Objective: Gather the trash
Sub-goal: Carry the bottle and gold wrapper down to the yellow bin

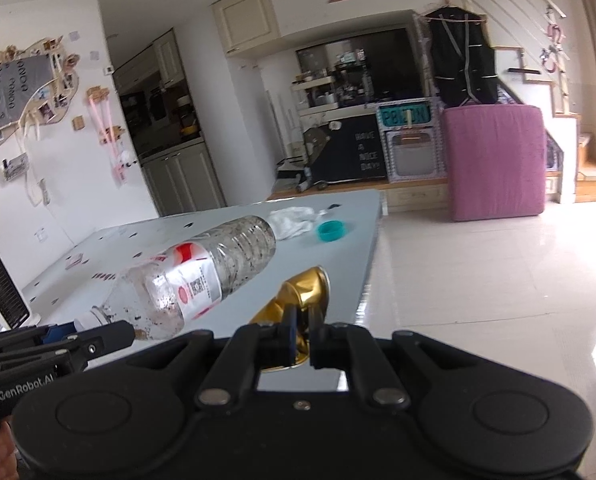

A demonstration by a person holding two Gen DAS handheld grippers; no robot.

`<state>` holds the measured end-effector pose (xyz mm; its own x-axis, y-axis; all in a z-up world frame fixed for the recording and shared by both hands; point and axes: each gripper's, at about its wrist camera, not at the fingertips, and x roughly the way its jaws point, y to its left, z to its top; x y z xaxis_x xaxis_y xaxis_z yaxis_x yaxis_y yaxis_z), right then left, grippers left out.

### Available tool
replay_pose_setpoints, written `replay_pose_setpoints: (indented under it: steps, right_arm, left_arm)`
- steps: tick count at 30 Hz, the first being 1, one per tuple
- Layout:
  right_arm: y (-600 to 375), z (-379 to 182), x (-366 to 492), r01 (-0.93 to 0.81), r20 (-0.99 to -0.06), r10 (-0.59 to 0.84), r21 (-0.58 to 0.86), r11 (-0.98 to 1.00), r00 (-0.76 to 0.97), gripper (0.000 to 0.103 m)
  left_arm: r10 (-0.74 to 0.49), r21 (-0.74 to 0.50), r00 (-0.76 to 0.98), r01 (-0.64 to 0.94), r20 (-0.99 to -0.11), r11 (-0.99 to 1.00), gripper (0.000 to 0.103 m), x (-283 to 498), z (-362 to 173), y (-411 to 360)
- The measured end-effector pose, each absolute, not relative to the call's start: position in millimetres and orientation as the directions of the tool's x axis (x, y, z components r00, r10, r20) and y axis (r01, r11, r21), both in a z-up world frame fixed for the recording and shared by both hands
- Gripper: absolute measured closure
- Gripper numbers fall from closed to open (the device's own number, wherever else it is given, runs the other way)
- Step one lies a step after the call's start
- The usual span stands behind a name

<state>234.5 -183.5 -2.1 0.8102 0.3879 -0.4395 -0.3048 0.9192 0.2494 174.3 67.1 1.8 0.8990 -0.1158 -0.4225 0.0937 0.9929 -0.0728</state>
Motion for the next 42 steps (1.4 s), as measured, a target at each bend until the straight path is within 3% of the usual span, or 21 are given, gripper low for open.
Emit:
replay_pose_setpoints:
  steps: [20,42]
  right_arm:
    - [-334.9,-40.9,210.4,-0.073,-0.523,0.182,0.222,0.972,0.833,0.098]
    - [-425.7,-164.8,236.9,0.088,-0.719,0.119,0.244,0.966,0.685,0.098]
  left_arm:
    - [-0.354,-0.118,0.761,0.348,-0.543,0.93,0.07,204.2,-50.9,-91.6]
    - [-0.332,-0.163,0.516,0.346,-0.79,0.924,0.07,269.9,-200.6,-166.4]
